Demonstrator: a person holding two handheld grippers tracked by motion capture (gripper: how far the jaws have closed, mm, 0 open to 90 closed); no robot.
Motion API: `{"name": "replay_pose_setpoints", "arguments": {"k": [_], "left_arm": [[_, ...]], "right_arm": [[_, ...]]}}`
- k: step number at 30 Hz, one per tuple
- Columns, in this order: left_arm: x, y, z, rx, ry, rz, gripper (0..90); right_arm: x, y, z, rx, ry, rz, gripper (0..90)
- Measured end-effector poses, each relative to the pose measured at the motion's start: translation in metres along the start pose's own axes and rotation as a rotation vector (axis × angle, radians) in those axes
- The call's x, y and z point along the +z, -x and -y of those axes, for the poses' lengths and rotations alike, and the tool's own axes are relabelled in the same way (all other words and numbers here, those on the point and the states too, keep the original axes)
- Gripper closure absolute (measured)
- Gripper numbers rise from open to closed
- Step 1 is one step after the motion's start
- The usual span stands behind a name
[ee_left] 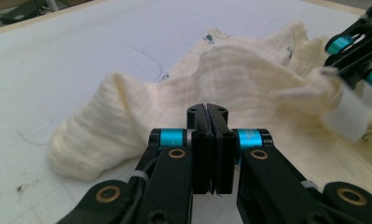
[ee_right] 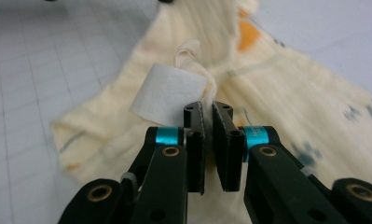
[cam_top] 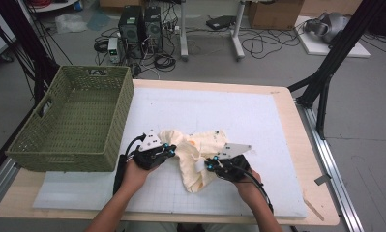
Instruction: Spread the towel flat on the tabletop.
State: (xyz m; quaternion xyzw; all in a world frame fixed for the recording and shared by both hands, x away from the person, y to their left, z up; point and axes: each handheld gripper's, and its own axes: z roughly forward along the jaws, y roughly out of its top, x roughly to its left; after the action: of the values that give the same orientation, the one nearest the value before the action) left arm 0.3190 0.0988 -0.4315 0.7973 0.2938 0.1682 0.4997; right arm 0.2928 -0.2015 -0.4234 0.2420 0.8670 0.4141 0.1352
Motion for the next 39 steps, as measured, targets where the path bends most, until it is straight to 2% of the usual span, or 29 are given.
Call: {"name": "replay_pose_setpoints", "arguments": {"k": [2, 3, 5, 6, 7, 8, 12, 13, 15, 16, 17, 18, 20, 21, 23, 24, 25, 27, 29, 31, 32, 34, 35, 39], "left_arm": [[-0.004, -0.003, 0.004, -0.005, -0.008, -0.008, 88.0], [-0.006, -0.004, 0.006, -0.013, -0.008, -0.011, 88.0], [-0.01, -0.008, 0.009, -0.022, -0.021, -0.017, 87.9], [-0.011, -0.009, 0.011, -0.031, -0.024, -0.021, 87.9], [-0.011, -0.009, 0.012, -0.027, -0.038, -0.024, 87.9], [-0.012, -0.008, 0.014, -0.017, -0.064, -0.029, 87.9], [-0.013, -0.005, 0.016, -0.009, -0.086, -0.021, 87.9], [-0.014, -0.003, 0.015, -0.011, -0.091, -0.021, 86.6], [-0.015, -0.003, 0.013, -0.02, -0.085, -0.026, 73.7], [-0.016, -0.004, 0.01, -0.034, -0.066, -0.03, 73.7], [-0.018, -0.005, 0.007, -0.049, -0.039, -0.036, 63.6], [-0.02, -0.007, -0.001, -0.064, -0.001, -0.043, 60.7], [-0.02, -0.007, -0.006, -0.066, 0.011, -0.038, 57.6], [-0.019, -0.006, -0.01, -0.062, 0.018, -0.034, 55.8], [-0.015, -0.003, -0.018, -0.042, 0.021, -0.017, 54.3], [-0.012, 0.0, -0.022, -0.034, 0.027, -0.008, 52.0], [-0.004, 0.007, -0.029, -0.02, 0.025, 0.022, 50.8], [0.001, 0.011, -0.031, -0.01, 0.02, 0.036, 50.3], [0.011, 0.018, -0.035, 0.014, -0.004, 0.059, 49.1], [0.033, 0.027, -0.036, 0.044, -0.066, 0.081, 47.8], [0.033, 0.027, -0.036, 0.044, -0.066, 0.081, 47.5], [0.044, 0.03, -0.034, 0.036, -0.09, 0.101, 47.6], [0.051, 0.033, -0.031, 0.043, -0.111, 0.108, 48.3], [0.057, 0.038, -0.028, 0.072, -0.146, 0.124, 54.6]], "right_arm": [[-0.012, 0.002, 0.01, 0.011, -0.003, 0.01, 84.1], [-0.012, 0.002, 0.01, 0.011, -0.003, 0.01, 84.1], [-0.03, 0.006, 0.025, 0.025, -0.018, 0.04, 84.1], [-0.03, 0.006, 0.025, 0.025, -0.018, 0.04, 84.1], [-0.04, 0.008, 0.035, 0.042, -0.042, 0.071, 84.1], [-0.044, 0.01, 0.04, 0.044, -0.048, 0.078, 84.2], [-0.053, 0.011, 0.051, 0.052, -0.073, 0.098, 84.2], [-0.057, 0.01, 0.057, 0.052, -0.082, 0.108, 81.5], [-0.061, 0.011, 0.058, 0.05, -0.077, 0.13, 76.6], [-0.061, 0.011, 0.058, 0.05, -0.077, 0.13, 76.6], [-0.066, 0.014, 0.058, 0.07, -0.043, 0.148, 71.2], [-0.069, 0.016, 0.058, 0.08, -0.025, 0.162, 68.7], [-0.073, 0.017, 0.058, 0.093, -0.007, 0.177, 65.6], [-0.079, 0.02, 0.057, 0.112, 0.027, 0.198, 63.0], [-0.082, 0.021, 0.058, 0.114, 0.041, 0.214, 61.0], [-0.087, 0.023, 0.059, 0.135, 0.067, 0.234, 58.3], [-0.089, 0.024, 0.059, 0.142, 0.072, 0.244, 56.9], [-0.09, 0.025, 0.06, 0.147, 0.075, 0.252, 56.3], [-0.09, 0.026, 0.062, 0.154, 0.075, 0.263, 54.5], [-0.089, 0.026, 0.063, 0.149, 0.064, 0.273, 52.6], [-0.089, 0.026, 0.063, 0.149, 0.064, 0.273, 52.6], [-0.088, 0.027, 0.063, 0.15, 0.064, 0.275, 52.1], [-0.089, 0.027, 0.063, 0.156, 0.069, 0.279, 51.6], [-0.087, 0.027, 0.064, 0.163, 0.063, 0.278, 50.4]]}}
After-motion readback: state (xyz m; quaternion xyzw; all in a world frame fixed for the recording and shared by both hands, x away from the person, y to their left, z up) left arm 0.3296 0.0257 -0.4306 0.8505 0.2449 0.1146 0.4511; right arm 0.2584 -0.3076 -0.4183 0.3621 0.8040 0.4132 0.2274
